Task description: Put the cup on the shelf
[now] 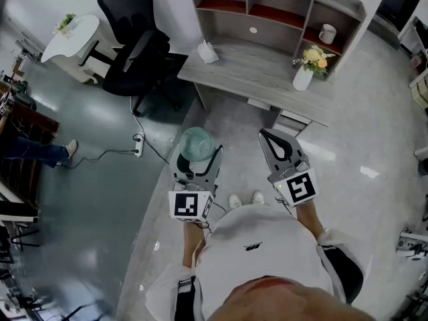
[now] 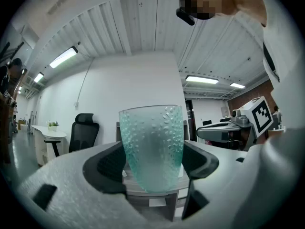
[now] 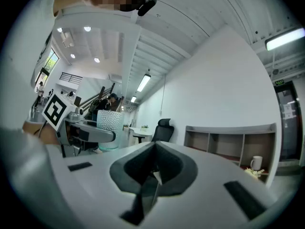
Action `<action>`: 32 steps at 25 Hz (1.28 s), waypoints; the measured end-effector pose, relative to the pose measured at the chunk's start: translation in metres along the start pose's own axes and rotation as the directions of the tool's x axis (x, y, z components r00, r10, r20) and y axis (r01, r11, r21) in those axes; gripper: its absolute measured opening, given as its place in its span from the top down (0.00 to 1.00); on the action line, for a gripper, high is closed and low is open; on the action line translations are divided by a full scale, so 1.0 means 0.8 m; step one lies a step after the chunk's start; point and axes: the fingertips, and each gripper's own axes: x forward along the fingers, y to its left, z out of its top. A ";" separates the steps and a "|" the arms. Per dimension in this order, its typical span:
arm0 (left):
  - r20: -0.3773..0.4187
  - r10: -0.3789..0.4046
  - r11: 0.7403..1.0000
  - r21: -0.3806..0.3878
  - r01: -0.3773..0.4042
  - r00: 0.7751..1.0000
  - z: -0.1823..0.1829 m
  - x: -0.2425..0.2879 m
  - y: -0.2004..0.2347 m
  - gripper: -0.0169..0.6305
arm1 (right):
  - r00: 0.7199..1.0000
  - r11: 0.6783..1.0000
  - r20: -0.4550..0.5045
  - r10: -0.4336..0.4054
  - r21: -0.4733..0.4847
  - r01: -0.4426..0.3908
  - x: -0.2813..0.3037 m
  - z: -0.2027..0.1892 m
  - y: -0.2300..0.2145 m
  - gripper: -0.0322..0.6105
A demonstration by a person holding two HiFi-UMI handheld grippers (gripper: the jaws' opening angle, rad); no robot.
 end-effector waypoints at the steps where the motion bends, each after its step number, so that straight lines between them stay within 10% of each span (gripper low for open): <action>1: -0.002 0.000 1.000 -0.002 0.000 1.000 0.000 -0.001 0.000 0.40 | 1.000 1.000 -0.004 -0.001 -0.002 0.001 -0.001 0.000 0.001 0.91; 32: -0.013 -0.053 0.999 0.008 0.053 0.999 -0.033 0.031 0.076 0.40 | 0.994 0.994 -0.031 -0.104 0.009 0.105 0.072 -0.021 0.021 0.91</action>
